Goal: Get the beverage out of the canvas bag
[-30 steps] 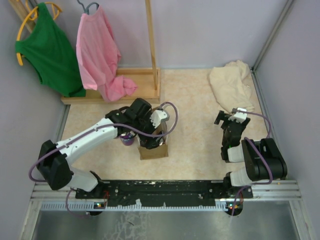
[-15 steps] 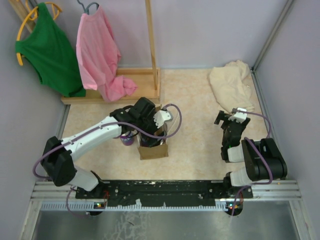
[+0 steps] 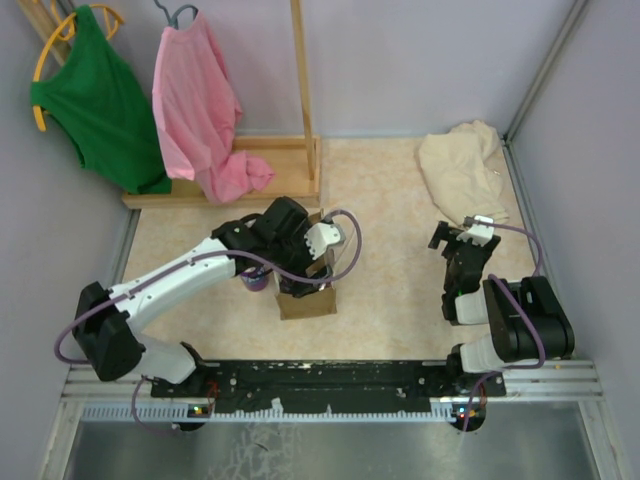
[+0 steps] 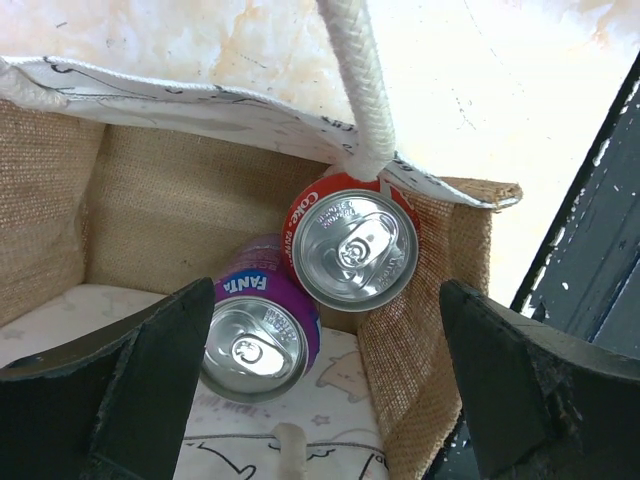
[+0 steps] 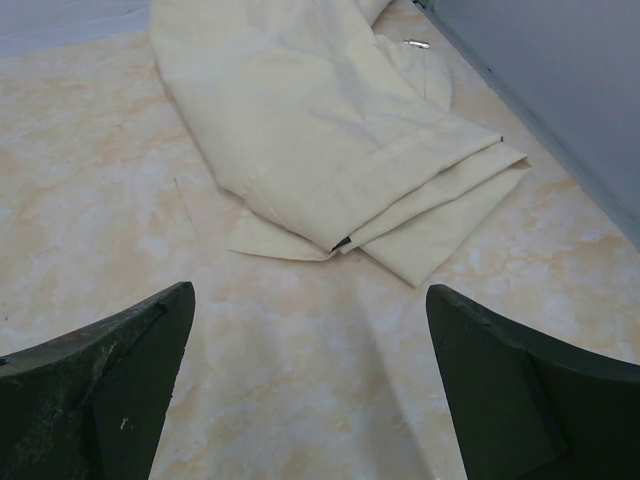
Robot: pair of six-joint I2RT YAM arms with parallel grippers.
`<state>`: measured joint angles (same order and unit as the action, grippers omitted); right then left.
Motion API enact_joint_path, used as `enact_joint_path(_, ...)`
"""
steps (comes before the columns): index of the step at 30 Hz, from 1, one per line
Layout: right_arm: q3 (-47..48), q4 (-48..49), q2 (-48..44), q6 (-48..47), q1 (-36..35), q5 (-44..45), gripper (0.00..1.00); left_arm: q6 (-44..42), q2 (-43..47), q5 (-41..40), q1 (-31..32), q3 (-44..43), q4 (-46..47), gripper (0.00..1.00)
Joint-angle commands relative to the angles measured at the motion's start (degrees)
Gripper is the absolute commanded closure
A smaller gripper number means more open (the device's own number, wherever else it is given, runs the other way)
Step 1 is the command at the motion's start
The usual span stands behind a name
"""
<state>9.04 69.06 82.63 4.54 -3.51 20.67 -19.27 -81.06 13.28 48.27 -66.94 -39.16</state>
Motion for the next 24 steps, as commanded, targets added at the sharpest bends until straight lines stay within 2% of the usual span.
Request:
enact_joint_path(1, 0.45, 2.31, 0.12, -0.66, 0.17, 0.19, 0.01, -0.49, 1.69, -0.06, 1.04, -0.27, -0.95, 0.0)
enact_joint_path(15, 0.45, 2.31, 0.12, -0.58, 0.17, 0.17, 0.01, -4.73, -1.43, 0.36, 1.79, 0.86, 2.92, 0.01)
enact_joint_path(24, 0.45, 2.31, 0.12, -0.62, 0.17, 0.19, 0.01, -5.51, -5.01, 3.13, 2.48, 0.26, 1.23, 0.01)
